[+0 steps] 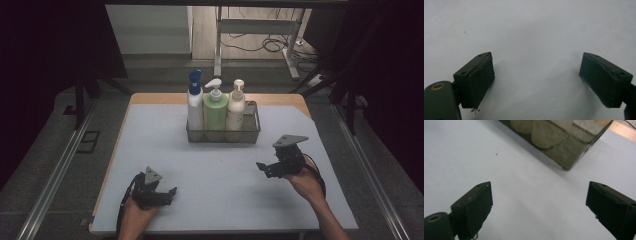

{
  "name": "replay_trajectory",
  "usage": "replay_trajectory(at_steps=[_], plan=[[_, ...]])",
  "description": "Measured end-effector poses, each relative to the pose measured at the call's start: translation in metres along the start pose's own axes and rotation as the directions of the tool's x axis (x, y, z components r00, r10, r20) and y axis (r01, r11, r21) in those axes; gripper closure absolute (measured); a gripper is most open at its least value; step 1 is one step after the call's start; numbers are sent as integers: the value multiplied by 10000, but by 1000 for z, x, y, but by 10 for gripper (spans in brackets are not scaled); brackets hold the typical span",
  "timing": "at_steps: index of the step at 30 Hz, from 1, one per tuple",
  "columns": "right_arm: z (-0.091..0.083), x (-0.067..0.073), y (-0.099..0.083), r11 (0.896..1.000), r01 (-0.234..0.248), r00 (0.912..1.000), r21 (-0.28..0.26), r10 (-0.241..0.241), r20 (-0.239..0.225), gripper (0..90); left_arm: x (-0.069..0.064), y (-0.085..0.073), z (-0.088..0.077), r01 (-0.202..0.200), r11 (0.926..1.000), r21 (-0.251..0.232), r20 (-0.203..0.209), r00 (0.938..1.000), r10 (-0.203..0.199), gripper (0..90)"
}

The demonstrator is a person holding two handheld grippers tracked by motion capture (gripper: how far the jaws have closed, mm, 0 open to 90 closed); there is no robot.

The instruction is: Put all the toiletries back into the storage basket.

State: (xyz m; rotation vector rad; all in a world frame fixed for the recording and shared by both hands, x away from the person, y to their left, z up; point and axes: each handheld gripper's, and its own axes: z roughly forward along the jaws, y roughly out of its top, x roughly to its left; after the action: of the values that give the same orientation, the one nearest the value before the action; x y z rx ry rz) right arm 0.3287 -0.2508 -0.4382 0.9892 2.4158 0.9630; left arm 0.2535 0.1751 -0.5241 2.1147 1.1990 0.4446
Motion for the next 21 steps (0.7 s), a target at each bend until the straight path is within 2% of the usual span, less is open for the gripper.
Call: replay_trajectory(at_steps=[4,14,17,21], plan=[[2,0,-13,9999,-17,10000,155,16,34,13,0,0,0,-4,10000,6,-4,10000,4,123],[12,0,-47,9995,-306,9993,43,305,215,5,0,0,0,-4,10000,2,-8,10000,4,123],[15,2,-56,9992,-386,9991,-116,388,148,5,0,0,0,-5,10000,1,-12,10000,5,123],[21,6,-65,9989,-463,9989,4,463,39,5,0,0,0,-6,10000,-1,-17,10000,6,123]])
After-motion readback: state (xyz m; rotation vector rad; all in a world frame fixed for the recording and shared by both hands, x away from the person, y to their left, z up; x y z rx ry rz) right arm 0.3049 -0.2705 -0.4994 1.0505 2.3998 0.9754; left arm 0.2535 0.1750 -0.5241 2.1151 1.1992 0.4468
